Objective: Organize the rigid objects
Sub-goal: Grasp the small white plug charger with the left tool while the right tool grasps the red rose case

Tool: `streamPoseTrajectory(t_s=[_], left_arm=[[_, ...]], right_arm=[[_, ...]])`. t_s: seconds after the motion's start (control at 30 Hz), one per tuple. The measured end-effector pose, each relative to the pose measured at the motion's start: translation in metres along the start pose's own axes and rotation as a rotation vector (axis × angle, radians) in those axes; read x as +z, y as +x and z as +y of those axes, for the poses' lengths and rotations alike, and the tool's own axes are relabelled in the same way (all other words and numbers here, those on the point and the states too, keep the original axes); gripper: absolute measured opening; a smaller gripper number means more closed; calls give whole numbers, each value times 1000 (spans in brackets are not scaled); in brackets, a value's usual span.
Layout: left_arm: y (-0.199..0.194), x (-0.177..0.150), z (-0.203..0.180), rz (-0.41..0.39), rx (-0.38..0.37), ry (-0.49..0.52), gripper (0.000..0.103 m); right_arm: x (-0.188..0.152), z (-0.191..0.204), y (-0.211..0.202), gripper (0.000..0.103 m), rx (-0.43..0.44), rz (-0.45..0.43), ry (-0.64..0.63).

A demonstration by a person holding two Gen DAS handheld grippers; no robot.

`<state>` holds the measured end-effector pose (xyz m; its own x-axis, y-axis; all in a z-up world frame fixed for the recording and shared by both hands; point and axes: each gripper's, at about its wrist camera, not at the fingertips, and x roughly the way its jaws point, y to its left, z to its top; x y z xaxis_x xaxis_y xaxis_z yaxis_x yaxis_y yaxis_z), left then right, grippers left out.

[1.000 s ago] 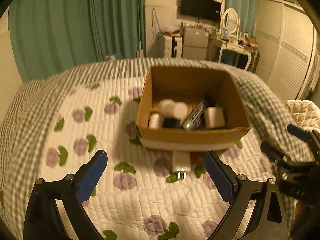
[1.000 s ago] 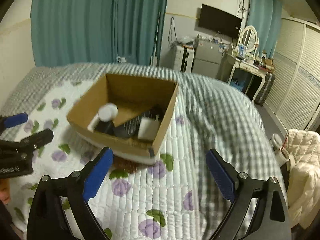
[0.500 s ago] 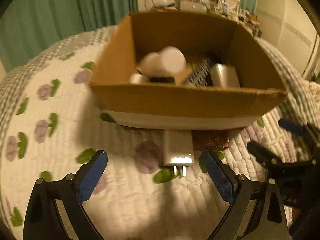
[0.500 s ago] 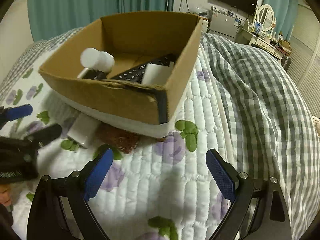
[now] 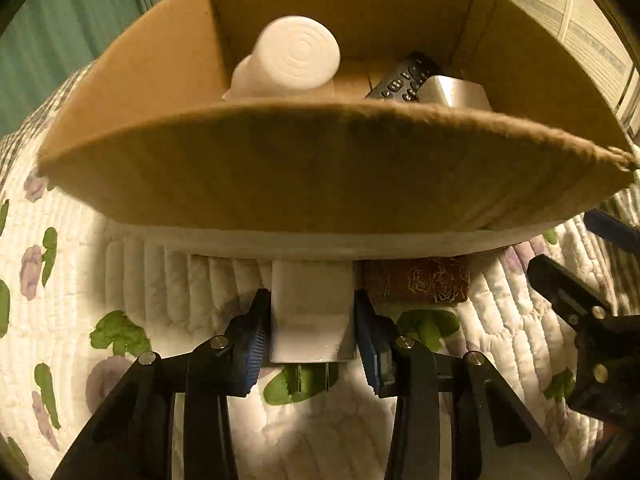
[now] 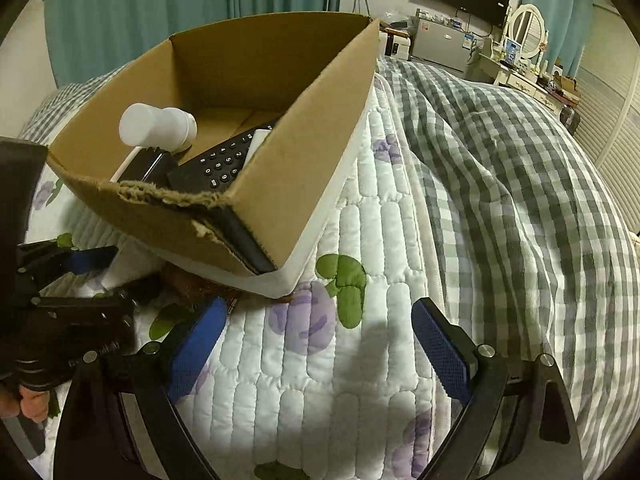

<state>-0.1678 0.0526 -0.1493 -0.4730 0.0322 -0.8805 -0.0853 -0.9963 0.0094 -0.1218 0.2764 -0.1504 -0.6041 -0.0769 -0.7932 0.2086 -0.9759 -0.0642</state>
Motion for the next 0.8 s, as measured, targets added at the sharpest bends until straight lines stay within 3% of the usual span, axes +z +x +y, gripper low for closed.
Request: streamPoseTrajectory(t_s=[0.23, 0.4, 0.6, 0.8], left_arm=[[-40, -18, 28, -46, -30, -66, 41], [-67, -28, 46, -111, 8, -92, 41], [-71, -27, 62, -128, 10, -134, 41], [-53, -24, 78, -130, -8, -158, 41]], right_arm=[[-4, 14, -3, 94, 16, 6, 2], [-10, 46, -1, 94, 53, 25, -16], [-8, 82, 18, 94, 49, 43, -9], [4, 90, 40, 94, 5, 65, 52]])
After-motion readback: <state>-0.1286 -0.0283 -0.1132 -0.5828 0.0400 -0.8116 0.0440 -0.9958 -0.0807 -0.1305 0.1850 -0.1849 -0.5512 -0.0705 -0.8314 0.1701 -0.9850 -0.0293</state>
